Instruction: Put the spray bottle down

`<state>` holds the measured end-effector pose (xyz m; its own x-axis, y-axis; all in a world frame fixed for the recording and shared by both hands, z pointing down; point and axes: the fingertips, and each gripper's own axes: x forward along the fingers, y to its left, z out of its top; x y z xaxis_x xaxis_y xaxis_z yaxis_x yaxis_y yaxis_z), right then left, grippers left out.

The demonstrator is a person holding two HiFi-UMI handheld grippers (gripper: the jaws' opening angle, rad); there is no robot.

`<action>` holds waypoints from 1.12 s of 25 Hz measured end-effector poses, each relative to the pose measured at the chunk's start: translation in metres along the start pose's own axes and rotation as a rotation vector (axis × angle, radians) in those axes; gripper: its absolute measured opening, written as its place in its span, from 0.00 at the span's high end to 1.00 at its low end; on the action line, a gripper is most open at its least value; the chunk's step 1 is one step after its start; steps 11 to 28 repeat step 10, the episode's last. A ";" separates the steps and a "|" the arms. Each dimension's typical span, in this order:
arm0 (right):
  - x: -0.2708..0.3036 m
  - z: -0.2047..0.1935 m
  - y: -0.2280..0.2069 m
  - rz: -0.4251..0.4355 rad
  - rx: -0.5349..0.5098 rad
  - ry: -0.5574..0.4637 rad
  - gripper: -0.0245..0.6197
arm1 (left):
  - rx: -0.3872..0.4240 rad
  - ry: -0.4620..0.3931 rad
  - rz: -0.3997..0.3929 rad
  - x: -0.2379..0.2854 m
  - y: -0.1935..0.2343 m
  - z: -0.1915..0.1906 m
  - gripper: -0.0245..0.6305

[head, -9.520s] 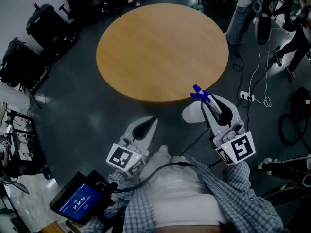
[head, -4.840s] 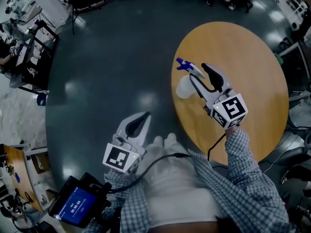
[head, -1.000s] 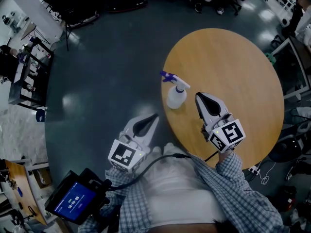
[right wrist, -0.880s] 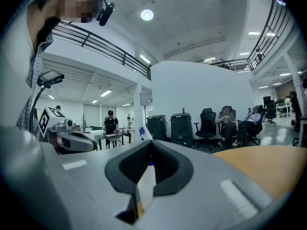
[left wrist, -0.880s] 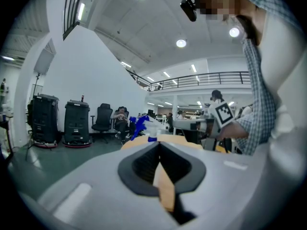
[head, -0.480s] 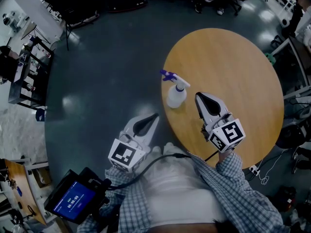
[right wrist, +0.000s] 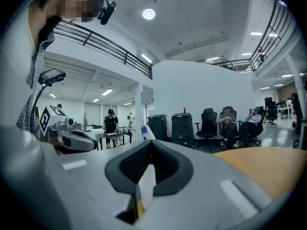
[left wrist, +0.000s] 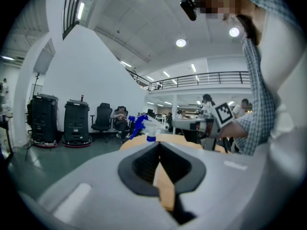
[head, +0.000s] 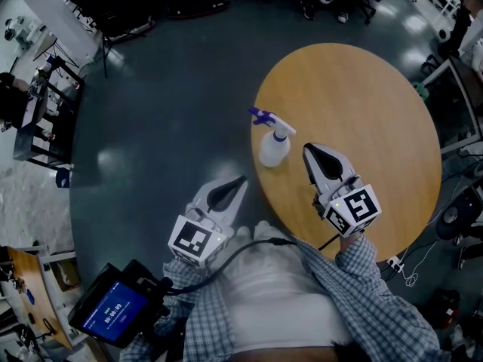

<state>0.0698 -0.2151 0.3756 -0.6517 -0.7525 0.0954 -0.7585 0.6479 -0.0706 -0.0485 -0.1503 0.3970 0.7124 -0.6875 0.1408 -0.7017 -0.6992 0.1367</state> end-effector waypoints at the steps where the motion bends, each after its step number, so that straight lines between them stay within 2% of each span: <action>1: 0.000 0.000 0.000 0.000 0.000 0.001 0.96 | 0.003 0.001 0.000 0.000 0.000 0.000 0.96; 10: -0.001 -0.002 0.000 -0.004 -0.004 0.009 0.96 | -0.018 0.011 0.027 -0.002 0.002 0.008 0.96; 28: -0.001 -0.002 0.000 -0.004 -0.004 0.009 0.96 | -0.018 0.011 0.027 -0.002 0.002 0.008 0.96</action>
